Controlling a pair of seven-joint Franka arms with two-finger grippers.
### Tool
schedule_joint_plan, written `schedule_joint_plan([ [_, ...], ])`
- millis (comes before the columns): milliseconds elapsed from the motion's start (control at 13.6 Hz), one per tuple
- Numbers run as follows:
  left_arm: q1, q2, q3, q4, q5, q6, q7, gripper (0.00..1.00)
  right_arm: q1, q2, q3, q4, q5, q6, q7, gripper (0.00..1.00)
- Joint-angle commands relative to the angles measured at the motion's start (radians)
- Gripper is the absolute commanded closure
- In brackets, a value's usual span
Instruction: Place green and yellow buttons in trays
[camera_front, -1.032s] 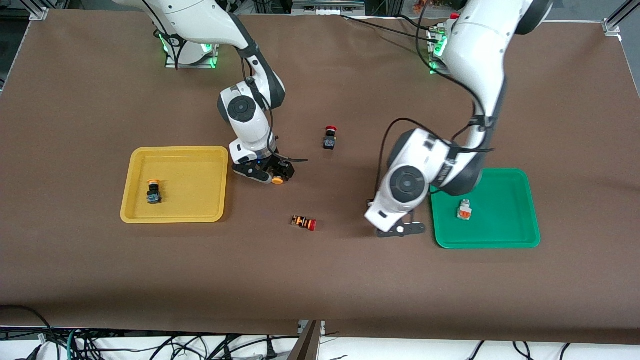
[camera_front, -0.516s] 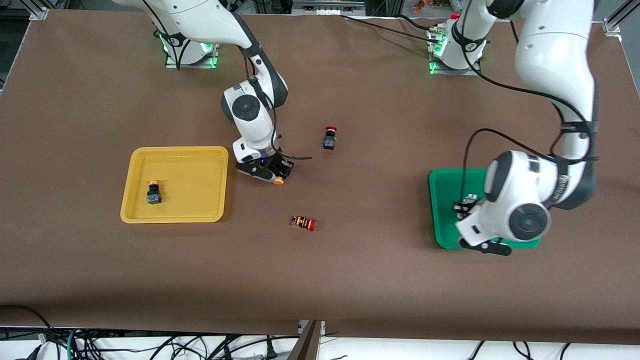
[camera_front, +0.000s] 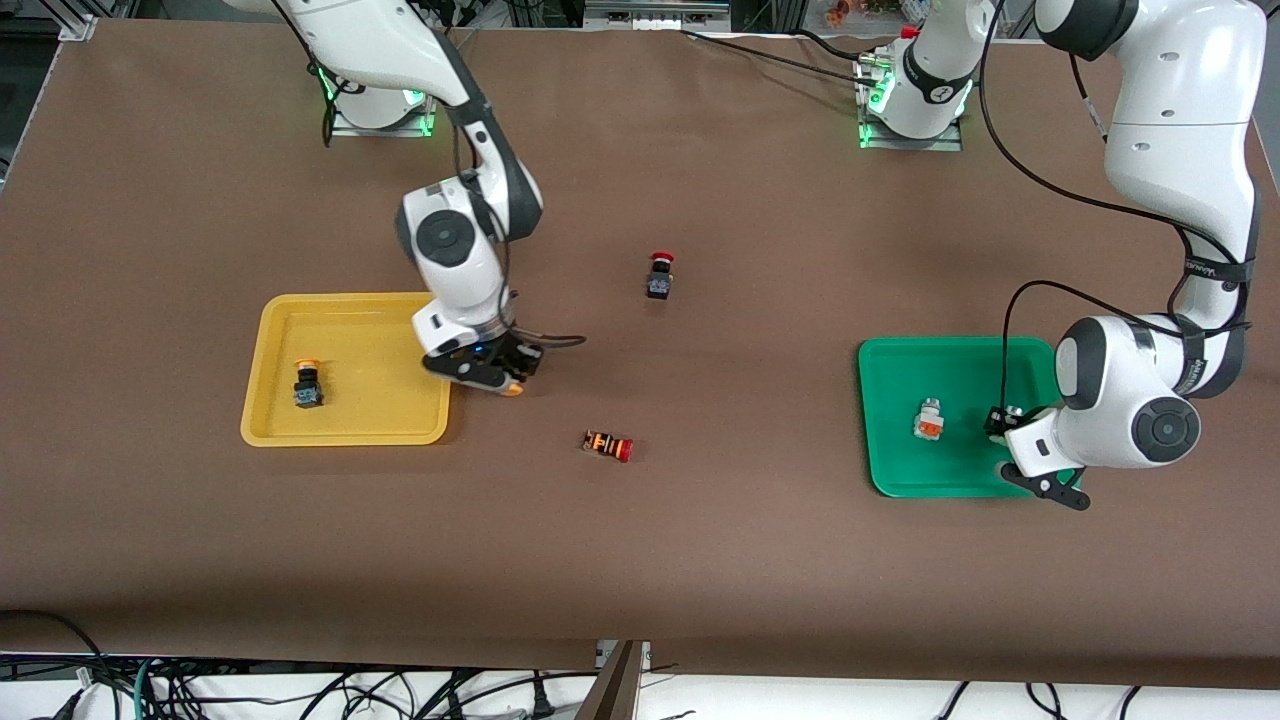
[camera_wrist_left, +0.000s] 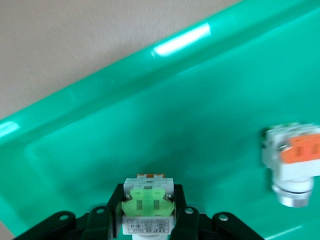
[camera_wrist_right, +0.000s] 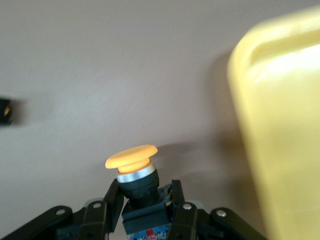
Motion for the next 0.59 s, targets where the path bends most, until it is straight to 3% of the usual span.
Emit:
schedule_joint_plan([
  [0,-0.013,-0.106,-0.037,-0.047,0.021,-0.041,0.001,0.0,0.004,-0.035,-0.095,0.029,-0.001,-0.106,-0.186,1.0],
  [295,-0.018,-0.244,-0.137,0.009,0.01,-0.27,-0.176,0.0,-0.094,-0.035,-0.124,0.017,0.042,-0.105,-0.426,1.0],
  [516,-0.018,-0.324,-0.197,0.142,0.01,-0.516,-0.336,0.0,-0.15,-0.036,-0.124,-0.018,0.18,-0.105,-0.62,1.0],
])
